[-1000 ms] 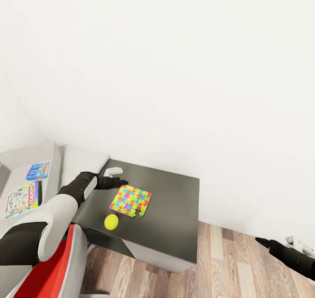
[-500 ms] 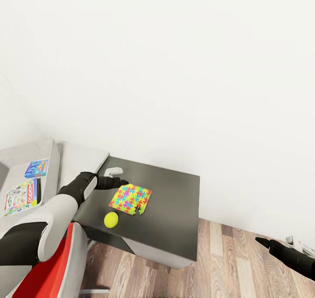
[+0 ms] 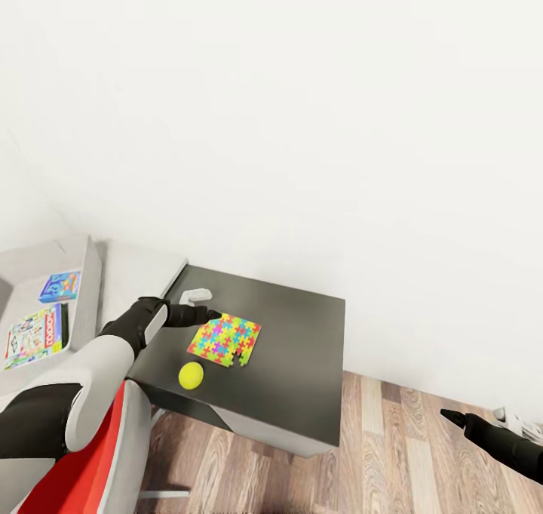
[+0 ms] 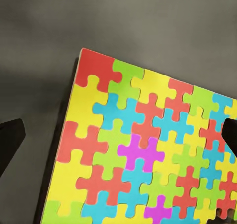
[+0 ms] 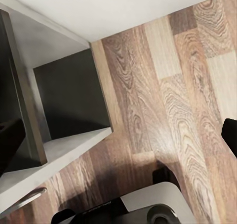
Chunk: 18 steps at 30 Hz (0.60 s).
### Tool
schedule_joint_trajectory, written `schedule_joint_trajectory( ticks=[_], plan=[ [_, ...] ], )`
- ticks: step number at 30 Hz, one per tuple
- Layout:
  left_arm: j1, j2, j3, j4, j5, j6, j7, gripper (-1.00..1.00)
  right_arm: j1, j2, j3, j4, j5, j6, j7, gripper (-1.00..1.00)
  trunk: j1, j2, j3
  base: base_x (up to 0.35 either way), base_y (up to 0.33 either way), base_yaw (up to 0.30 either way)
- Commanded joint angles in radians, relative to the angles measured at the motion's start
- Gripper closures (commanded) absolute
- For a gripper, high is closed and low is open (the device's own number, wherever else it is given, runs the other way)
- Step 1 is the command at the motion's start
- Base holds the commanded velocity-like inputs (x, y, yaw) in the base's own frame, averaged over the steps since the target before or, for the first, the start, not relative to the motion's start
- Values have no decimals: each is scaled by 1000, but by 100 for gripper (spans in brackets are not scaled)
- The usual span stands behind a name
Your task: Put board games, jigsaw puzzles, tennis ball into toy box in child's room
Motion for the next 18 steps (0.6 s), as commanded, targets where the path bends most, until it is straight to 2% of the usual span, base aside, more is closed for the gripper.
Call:
schedule_joint_trajectory(
  ticks=[1, 18],
  plan=[
    [-1, 0, 4, -1, 1, 8, -3, -100, -1, 0, -2, 0, 5, 6, 7, -100, 0, -2, -3, 0, 0, 0],
    [1, 0, 4, -3, 1, 8, -3, -100, -1, 0, -2, 0, 5, 6, 7, -100, 0, -2, -31, 0, 0, 0]
  ],
)
